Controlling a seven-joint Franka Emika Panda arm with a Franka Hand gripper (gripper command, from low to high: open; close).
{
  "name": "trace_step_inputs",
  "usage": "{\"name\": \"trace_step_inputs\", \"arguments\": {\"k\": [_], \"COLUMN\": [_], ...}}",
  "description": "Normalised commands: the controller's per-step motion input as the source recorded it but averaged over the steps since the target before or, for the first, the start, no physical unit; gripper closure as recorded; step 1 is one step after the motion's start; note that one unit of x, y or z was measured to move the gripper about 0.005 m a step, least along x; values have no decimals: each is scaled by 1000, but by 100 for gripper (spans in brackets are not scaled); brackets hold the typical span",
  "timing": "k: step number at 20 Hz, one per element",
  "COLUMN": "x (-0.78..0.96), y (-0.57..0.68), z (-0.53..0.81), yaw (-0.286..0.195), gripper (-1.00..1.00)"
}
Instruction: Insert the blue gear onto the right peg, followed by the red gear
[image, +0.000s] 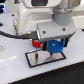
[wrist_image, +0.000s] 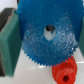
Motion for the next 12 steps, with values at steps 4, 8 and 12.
{"name": "trace_step_inputs", "arguments": {"k": [4, 8, 12], "x": [212, 242, 219], "y": [-89, -91, -22], "z": [24, -16, 1], "yaw": [0, 0, 0], "gripper": [100, 100, 100]}}
